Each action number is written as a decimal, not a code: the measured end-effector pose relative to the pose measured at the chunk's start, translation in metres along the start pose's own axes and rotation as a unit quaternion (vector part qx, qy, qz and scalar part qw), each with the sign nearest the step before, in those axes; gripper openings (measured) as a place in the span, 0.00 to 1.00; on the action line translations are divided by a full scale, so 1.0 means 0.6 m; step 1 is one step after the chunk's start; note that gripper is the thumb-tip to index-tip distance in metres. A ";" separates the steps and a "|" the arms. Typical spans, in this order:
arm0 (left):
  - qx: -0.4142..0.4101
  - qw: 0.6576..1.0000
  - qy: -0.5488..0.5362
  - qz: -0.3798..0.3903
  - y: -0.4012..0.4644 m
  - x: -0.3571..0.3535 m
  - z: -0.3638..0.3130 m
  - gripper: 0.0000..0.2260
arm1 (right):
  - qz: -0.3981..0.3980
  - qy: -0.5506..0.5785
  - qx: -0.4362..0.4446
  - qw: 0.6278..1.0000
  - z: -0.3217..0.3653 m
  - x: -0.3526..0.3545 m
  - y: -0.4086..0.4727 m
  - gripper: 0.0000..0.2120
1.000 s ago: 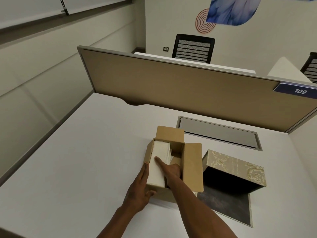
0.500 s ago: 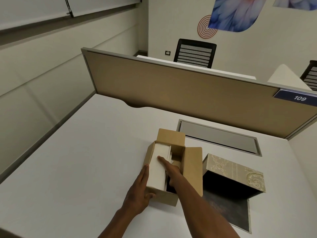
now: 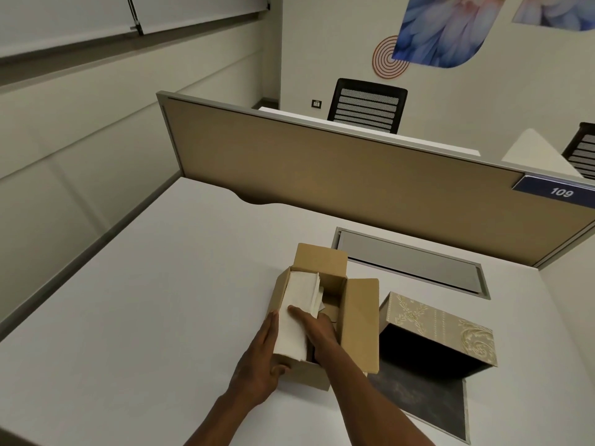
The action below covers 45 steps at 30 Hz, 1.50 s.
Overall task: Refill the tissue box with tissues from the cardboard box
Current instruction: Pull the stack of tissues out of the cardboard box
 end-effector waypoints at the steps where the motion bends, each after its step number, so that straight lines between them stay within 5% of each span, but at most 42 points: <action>1: 0.002 1.000 0.001 0.000 -0.001 -0.001 0.000 0.51 | 0.005 0.001 -0.002 1.000 0.000 0.000 -0.001 0.33; 19: 0.019 0.999 -0.042 0.005 -0.005 -0.003 -0.005 0.49 | 0.063 0.146 -0.079 0.984 0.024 0.007 -0.018 0.35; 26: 0.046 0.993 -0.091 0.060 -0.006 0.020 -0.011 0.52 | 0.050 0.153 -0.034 0.986 0.054 0.016 -0.028 0.35; 31: 0.030 0.953 -0.247 0.174 -0.004 0.101 -0.030 0.55 | 0.075 0.150 0.017 0.986 0.075 0.033 -0.048 0.35; 34: 0.079 0.929 -0.344 0.114 0.014 0.149 -0.046 0.55 | 0.083 0.173 0.034 0.981 0.085 0.046 -0.070 0.38; 37: 0.108 0.906 -0.404 0.062 0.040 0.176 -0.079 0.46 | 0.102 0.204 0.047 0.973 0.091 0.050 -0.096 0.41; 45: 0.093 0.863 -0.466 0.170 0.093 0.156 -0.167 0.31 | 0.093 0.226 0.138 0.960 0.096 0.051 -0.148 0.45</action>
Point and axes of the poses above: each hand's wrist, its own y-axis towards the middle knuckle, its own x-axis out of the back of the hand, z = x × y, the point moved 4 cm from there along y, towards the middle knuckle, and after that the axes turned 3 degrees about -z, right-handed, at the moved point
